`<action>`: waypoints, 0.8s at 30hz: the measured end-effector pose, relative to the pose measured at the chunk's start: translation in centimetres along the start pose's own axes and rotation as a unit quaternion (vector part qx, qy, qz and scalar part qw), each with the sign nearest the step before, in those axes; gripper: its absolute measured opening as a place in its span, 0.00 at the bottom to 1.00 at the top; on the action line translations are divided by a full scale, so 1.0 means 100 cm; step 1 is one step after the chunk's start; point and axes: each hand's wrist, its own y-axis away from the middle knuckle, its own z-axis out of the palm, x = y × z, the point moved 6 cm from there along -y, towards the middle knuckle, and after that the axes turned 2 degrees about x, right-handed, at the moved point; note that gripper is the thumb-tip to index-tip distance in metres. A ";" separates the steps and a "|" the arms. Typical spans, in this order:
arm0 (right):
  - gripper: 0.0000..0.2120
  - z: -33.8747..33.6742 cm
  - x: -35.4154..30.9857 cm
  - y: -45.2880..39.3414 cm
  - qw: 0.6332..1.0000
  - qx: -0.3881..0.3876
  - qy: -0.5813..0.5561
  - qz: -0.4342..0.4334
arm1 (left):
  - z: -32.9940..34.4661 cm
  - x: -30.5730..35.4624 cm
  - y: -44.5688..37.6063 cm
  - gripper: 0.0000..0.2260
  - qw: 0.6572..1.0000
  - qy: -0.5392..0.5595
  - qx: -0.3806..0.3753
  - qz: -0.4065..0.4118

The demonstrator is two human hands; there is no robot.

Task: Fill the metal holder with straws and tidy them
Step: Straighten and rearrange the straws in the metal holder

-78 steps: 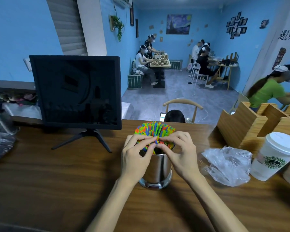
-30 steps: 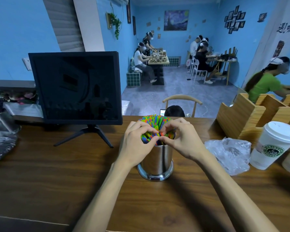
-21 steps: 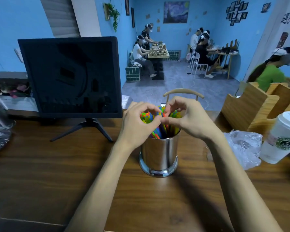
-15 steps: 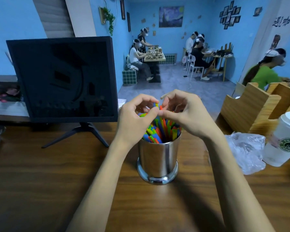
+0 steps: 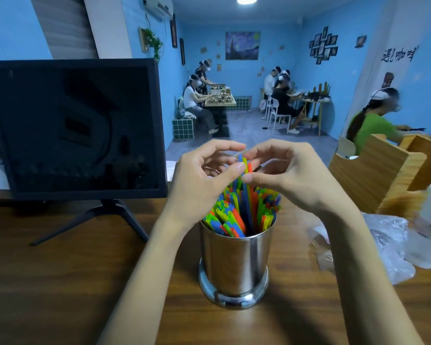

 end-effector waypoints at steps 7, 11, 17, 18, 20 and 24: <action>0.17 0.004 -0.007 0.004 0.996 0.010 -0.091 0.016 | -0.005 0.002 0.005 0.09 0.999 0.025 -0.021 0.017; 0.19 0.010 -0.009 0.006 0.998 0.021 -0.054 0.009 | -0.009 -0.002 0.006 0.08 0.999 0.014 -0.044 -0.008; 0.19 0.013 -0.004 0.008 1.000 -0.008 -0.014 0.022 | -0.005 -0.003 0.009 0.09 0.996 -0.012 -0.086 -0.030; 0.20 0.013 -0.003 0.008 1.000 -0.009 -0.010 0.022 | -0.006 -0.003 0.008 0.08 0.995 -0.032 -0.087 -0.023; 0.20 0.014 -0.003 0.008 1.000 0.001 0.002 0.017 | -0.010 -0.003 0.008 0.06 0.993 -0.085 -0.079 -0.008; 0.16 0.021 -0.007 0.009 1.000 0.005 0.001 0.002 | -0.017 -0.004 0.006 0.03 0.991 -0.126 -0.054 -0.003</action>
